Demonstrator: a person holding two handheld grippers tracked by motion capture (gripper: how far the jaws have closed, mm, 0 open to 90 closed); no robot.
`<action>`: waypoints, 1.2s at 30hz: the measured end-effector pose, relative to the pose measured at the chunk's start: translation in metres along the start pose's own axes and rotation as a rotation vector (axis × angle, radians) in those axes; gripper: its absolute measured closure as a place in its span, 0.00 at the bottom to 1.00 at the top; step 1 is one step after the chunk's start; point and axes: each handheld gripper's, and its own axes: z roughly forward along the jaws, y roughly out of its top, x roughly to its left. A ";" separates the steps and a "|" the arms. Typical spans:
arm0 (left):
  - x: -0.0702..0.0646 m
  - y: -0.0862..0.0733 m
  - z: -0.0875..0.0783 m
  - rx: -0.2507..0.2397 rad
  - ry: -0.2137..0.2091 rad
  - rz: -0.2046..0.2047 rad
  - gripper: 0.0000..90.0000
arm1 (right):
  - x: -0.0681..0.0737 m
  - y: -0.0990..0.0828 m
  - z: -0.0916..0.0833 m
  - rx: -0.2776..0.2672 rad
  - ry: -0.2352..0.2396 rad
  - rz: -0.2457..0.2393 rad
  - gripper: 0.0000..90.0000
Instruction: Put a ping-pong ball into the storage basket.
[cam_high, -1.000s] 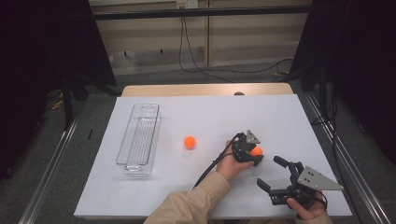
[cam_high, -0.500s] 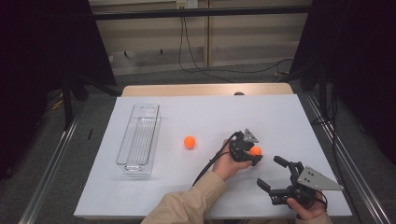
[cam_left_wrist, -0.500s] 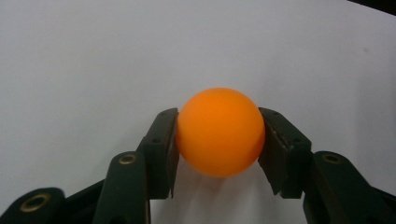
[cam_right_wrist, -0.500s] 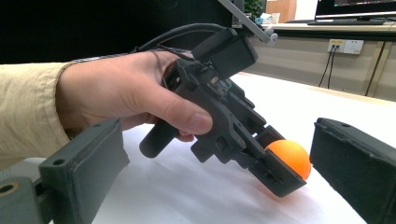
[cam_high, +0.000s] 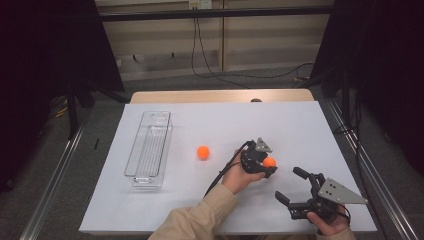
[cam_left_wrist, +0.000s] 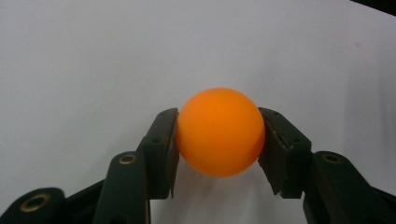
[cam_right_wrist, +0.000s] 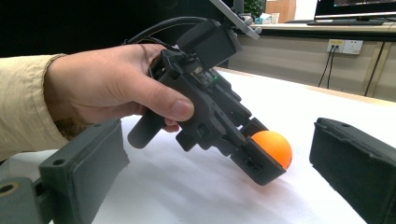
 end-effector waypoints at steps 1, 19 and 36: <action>0.000 0.000 -0.001 -0.003 -0.001 0.000 0.57 | 0.000 0.000 0.000 0.000 0.000 -0.001 0.03; 0.006 -0.005 -0.017 0.013 -0.020 -0.021 0.57 | 0.000 0.000 0.000 -0.002 -0.002 -0.002 0.03; 0.016 -0.009 -0.033 0.009 -0.015 -0.062 0.57 | 0.000 0.000 0.001 -0.001 0.000 -0.004 0.03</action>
